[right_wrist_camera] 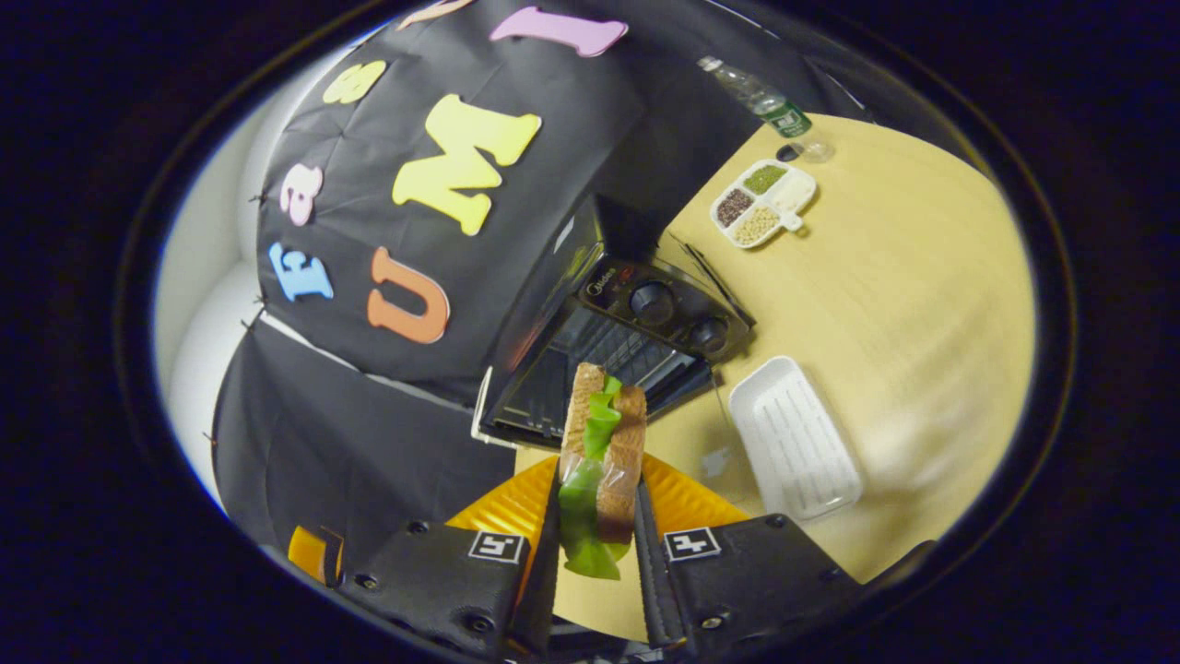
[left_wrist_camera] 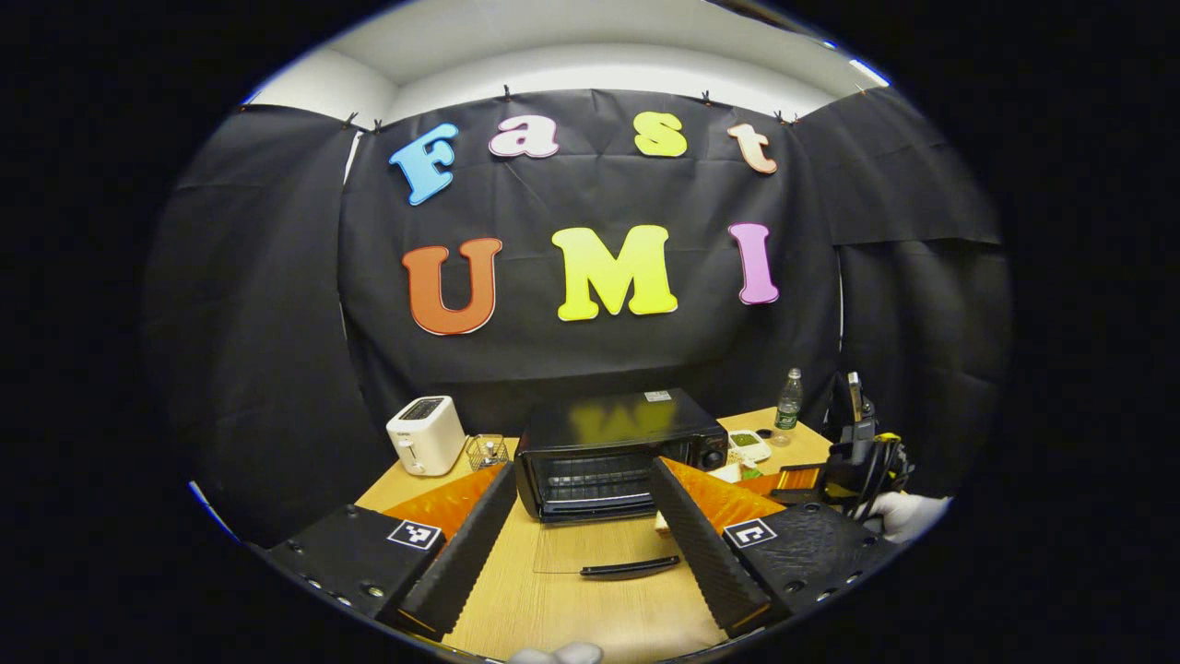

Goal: Open the electric oven with the left hand, put the food in, and close the electric oven.

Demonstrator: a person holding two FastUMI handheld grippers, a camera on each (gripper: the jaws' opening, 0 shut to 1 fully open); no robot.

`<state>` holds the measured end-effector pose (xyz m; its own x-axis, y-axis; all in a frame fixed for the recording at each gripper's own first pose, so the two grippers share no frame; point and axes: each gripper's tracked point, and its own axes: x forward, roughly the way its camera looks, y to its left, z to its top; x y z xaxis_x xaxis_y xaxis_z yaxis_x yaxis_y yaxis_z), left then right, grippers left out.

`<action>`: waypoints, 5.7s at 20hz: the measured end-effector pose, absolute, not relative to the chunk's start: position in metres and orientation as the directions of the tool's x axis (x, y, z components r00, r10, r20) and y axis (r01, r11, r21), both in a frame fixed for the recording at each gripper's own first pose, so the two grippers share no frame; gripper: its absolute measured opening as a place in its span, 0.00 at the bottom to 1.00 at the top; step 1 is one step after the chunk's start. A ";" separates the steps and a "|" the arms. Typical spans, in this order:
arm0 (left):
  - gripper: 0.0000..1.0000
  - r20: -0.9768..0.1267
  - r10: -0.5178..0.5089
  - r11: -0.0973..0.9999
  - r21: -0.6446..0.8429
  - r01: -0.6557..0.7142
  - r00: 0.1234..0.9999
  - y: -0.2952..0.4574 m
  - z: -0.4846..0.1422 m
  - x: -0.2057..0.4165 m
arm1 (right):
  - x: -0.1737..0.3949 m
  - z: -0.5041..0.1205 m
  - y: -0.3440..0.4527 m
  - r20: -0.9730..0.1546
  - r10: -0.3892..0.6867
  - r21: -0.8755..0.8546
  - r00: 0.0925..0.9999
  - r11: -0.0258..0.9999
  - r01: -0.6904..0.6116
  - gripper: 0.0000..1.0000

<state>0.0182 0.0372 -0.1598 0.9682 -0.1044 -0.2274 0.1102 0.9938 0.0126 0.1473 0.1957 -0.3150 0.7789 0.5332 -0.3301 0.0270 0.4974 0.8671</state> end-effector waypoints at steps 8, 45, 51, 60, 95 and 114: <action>0.95 -0.266 -0.146 0.987 0.027 0.159 0.953 0.066 -0.192 0.009 | 0.201 -0.347 0.282 -0.224 0.398 0.943 0.890 0.320 0.094 0.39; 0.95 -0.301 -0.093 0.996 -0.035 0.086 0.949 0.091 -0.224 0.014 | 0.316 -0.383 0.273 -0.374 0.027 0.285 0.927 0.955 0.087 0.96; 0.95 -0.283 -0.078 0.997 -0.035 0.071 0.956 0.091 -0.222 0.016 | 0.294 -0.354 0.255 -0.349 0.048 0.265 0.936 0.963 0.050 0.96; 0.96 -0.288 -0.027 0.999 0.012 0.032 0.957 0.088 -0.243 0.019 | 0.212 -0.248 0.166 -0.205 0.054 0.155 0.977 0.988 -0.022 1.00; 0.95 -0.546 -0.099 0.995 -0.057 0.081 0.832 -0.037 -0.465 0.057 | 0.088 -0.184 -0.049 -0.263 -0.031 -0.024 0.964 0.999 0.025 1.00; 0.96 -0.455 -0.106 0.994 -0.064 0.087 0.884 -0.032 -0.375 0.096 | 0.104 -0.156 -0.045 -0.224 -0.010 -0.003 0.975 1.000 0.010 0.97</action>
<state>0.0961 -0.0317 -0.3752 0.8843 -0.1065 -0.4547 0.0868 0.9942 -0.0640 0.1042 -0.0455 -0.1555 0.9746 -0.0102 -0.2236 0.0097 0.9999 -0.0030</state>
